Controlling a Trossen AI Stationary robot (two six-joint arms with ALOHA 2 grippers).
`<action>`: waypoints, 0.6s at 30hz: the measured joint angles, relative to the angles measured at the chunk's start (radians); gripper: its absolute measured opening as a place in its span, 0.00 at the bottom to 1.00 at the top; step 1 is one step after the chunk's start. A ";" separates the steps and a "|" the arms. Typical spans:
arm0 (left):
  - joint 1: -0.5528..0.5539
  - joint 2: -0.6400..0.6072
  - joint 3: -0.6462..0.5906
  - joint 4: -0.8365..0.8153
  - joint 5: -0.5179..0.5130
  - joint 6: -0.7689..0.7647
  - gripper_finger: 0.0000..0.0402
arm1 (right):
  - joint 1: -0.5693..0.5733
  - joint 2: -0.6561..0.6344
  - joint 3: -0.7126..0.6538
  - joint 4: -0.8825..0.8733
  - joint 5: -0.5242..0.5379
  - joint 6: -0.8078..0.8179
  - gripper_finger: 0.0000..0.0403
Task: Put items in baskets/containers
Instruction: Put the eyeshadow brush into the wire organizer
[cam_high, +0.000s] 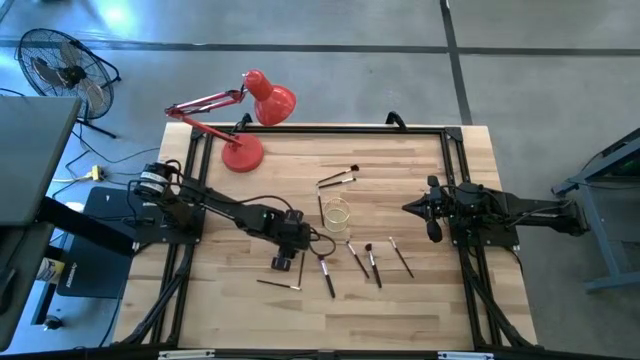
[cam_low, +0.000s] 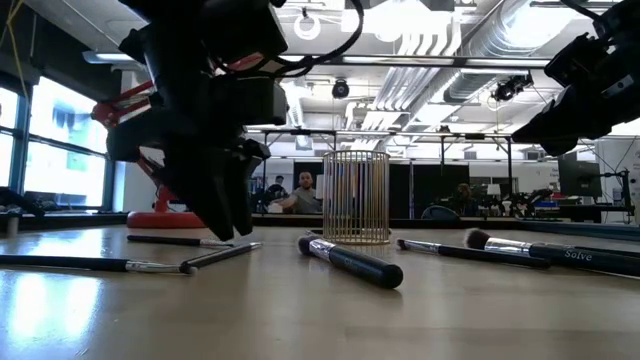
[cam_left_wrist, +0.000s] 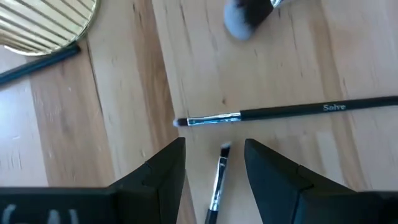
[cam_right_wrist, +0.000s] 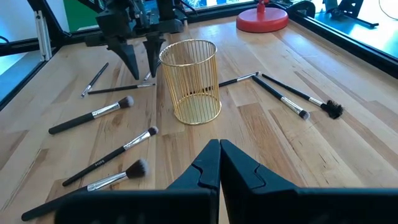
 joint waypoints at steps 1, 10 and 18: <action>0.000 0.000 0.000 -0.004 0.000 0.000 0.40 | 0.000 0.000 0.000 0.000 0.000 0.000 0.00; 0.000 0.031 0.001 0.001 0.007 -0.007 0.40 | 0.000 0.000 0.000 0.000 0.000 0.000 0.00; 0.000 0.063 0.002 0.012 0.027 -0.018 0.40 | 0.000 0.000 0.000 0.000 0.000 0.000 0.00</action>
